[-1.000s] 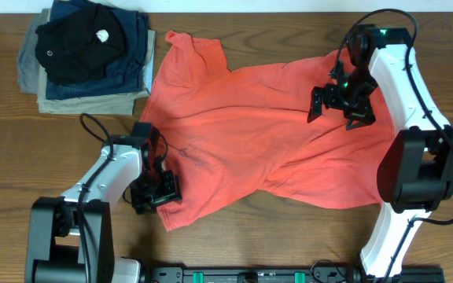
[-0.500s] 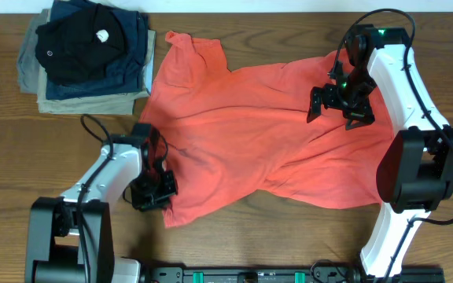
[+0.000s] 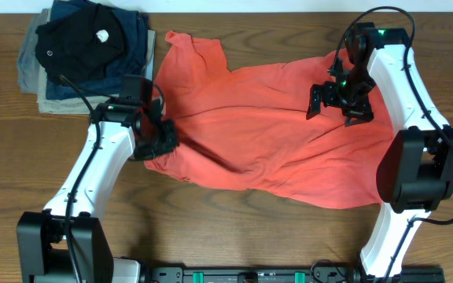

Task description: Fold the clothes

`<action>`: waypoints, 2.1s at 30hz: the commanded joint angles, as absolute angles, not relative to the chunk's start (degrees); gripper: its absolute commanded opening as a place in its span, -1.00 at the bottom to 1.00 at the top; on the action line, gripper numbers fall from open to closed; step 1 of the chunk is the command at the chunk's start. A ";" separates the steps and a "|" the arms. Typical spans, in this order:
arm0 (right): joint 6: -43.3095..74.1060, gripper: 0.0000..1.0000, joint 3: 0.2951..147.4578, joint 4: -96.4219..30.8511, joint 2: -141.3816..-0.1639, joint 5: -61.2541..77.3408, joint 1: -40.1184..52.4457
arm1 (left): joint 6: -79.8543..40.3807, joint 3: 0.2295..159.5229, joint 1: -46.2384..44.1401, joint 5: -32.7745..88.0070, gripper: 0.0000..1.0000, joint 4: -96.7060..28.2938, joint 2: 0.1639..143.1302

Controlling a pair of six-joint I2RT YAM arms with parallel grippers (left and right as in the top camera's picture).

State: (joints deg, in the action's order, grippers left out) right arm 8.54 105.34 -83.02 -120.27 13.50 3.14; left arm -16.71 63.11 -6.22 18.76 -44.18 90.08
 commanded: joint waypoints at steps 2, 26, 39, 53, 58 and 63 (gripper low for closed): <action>9.17 0.98 105.14 -82.89 -119.26 13.47 3.44 | -16.73 63.99 -6.20 18.33 -0.88 -36.56 89.60; 9.58 0.98 94.63 -77.87 -119.26 13.50 3.44 | -11.38 63.99 -4.64 -0.86 0.96 -39.27 90.08; 11.81 0.87 94.61 -79.94 -118.30 13.98 4.05 | -8.75 63.99 6.74 12.47 0.96 -39.51 100.16; 14.48 0.86 94.61 -79.46 -117.75 13.93 8.40 | -7.05 63.02 3.36 12.93 0.72 -39.11 102.83; 14.74 0.86 94.61 -79.33 -115.39 13.91 8.99 | -7.05 62.02 3.03 13.08 0.63 -37.23 102.89; 14.81 0.86 94.61 -79.90 -111.42 13.93 9.45 | -7.05 62.02 3.03 14.66 0.37 -36.36 103.00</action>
